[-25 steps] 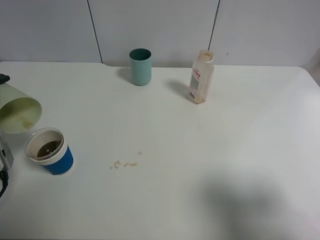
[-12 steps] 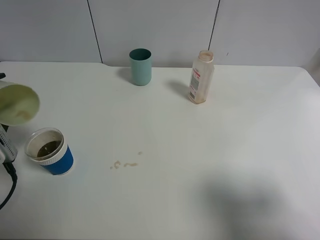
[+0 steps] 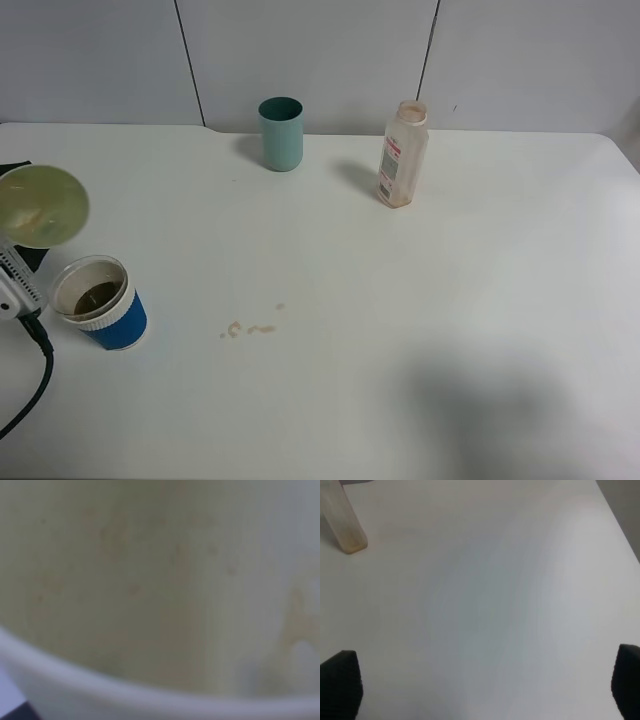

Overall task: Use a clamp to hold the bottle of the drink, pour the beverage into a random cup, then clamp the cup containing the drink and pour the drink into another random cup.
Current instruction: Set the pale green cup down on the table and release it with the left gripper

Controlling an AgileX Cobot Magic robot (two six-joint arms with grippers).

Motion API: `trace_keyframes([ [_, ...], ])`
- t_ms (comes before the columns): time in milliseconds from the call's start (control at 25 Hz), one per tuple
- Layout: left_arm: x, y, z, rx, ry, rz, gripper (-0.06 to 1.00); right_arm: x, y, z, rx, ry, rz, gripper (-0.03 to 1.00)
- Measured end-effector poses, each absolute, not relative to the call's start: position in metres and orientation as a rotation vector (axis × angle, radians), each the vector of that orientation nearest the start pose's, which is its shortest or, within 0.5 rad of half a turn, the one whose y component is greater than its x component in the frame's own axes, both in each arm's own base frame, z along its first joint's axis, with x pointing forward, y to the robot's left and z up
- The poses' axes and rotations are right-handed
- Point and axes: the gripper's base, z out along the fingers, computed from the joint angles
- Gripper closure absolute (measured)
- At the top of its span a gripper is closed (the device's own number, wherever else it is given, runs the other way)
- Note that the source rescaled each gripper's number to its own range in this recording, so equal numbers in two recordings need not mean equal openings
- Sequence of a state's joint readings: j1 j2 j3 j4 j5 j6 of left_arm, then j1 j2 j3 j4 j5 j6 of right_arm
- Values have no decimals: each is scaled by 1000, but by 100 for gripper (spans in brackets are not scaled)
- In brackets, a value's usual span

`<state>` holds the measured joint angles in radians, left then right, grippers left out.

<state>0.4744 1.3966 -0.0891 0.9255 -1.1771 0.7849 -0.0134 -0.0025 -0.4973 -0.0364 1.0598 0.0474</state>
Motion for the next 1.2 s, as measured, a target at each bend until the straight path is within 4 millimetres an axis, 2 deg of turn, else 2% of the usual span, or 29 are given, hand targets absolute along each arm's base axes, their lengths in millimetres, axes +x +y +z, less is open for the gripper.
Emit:
trace_keyframes([
  [240, 178, 16, 154, 1100, 1406, 414, 94, -5, -3, 277, 64, 2042, -22, -3],
  [760, 219, 37, 178, 909, 1405, 324, 94, -5, -3, 277, 64, 2042, -22, -3],
  [1200, 252, 54, 159, 848, 1481, 233, 94, -5, -3, 277, 64, 2042, -22, -3],
])
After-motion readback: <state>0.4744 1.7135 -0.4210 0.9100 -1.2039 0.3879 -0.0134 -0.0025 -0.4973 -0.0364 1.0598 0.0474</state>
